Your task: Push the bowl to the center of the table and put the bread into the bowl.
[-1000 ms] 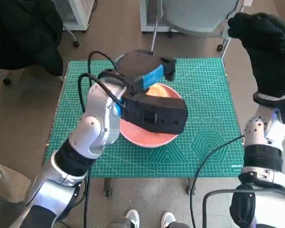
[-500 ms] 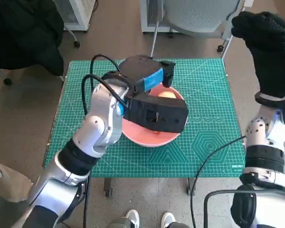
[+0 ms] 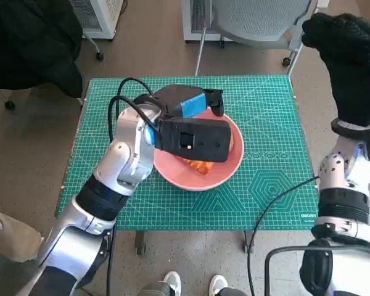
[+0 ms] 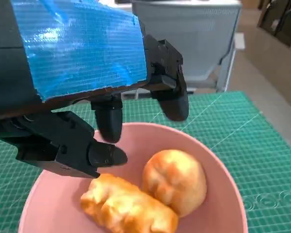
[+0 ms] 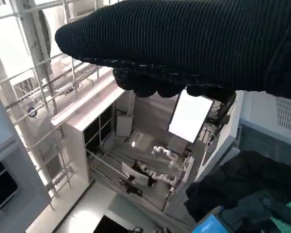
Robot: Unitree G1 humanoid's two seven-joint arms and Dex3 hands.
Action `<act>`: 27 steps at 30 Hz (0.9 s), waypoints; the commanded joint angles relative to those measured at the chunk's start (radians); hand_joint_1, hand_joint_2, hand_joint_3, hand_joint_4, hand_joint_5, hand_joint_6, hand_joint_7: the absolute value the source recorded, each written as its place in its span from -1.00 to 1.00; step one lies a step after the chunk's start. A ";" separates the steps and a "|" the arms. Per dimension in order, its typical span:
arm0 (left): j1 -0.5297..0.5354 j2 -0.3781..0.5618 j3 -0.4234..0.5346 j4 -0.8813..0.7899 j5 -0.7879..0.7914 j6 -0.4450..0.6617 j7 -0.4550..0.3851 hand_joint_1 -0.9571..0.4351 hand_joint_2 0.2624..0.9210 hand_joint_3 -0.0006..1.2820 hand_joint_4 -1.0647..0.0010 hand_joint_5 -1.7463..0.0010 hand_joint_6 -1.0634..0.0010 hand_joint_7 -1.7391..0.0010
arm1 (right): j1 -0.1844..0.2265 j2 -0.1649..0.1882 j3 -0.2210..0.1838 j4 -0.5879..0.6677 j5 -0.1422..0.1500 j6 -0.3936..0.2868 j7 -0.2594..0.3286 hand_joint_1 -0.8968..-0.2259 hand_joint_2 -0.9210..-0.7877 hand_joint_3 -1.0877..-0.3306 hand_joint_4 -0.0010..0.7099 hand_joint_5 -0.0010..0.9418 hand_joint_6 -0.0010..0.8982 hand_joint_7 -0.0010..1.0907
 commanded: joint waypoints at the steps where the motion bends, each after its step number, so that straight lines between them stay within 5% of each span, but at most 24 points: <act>1: 0.031 0.038 0.024 -0.044 -0.006 -0.046 0.063 0.04 0.80 -0.95 0.42 0.64 0.59 0.50 | 0.028 0.004 0.003 0.005 -0.006 -0.001 0.002 -0.66 -1.00 -0.01 -0.35 -1.00 -0.37 -1.00; 6: 0.085 0.075 0.103 -0.080 -0.074 -0.163 0.168 -0.12 0.84 -0.99 0.44 0.92 0.52 0.62 | 0.026 0.005 0.005 0.004 -0.002 0.002 0.003 -0.66 -1.00 -0.02 -0.35 -1.00 -0.36 -1.00; 13: 0.168 0.090 0.281 -0.043 -0.284 -0.415 0.320 -0.35 0.98 -0.90 0.45 0.99 0.41 0.81 | 0.022 0.008 0.007 0.000 0.001 0.009 0.001 -0.67 -1.00 -0.02 -0.35 -1.00 -0.36 -0.99; 27: 0.278 0.030 0.532 -0.003 -0.764 -0.583 0.252 -0.59 1.00 -0.24 0.77 1.00 0.65 0.91 | 0.009 0.022 0.014 -0.001 0.003 0.015 0.001 -0.65 -1.00 -0.02 -0.35 -1.00 -0.36 -0.99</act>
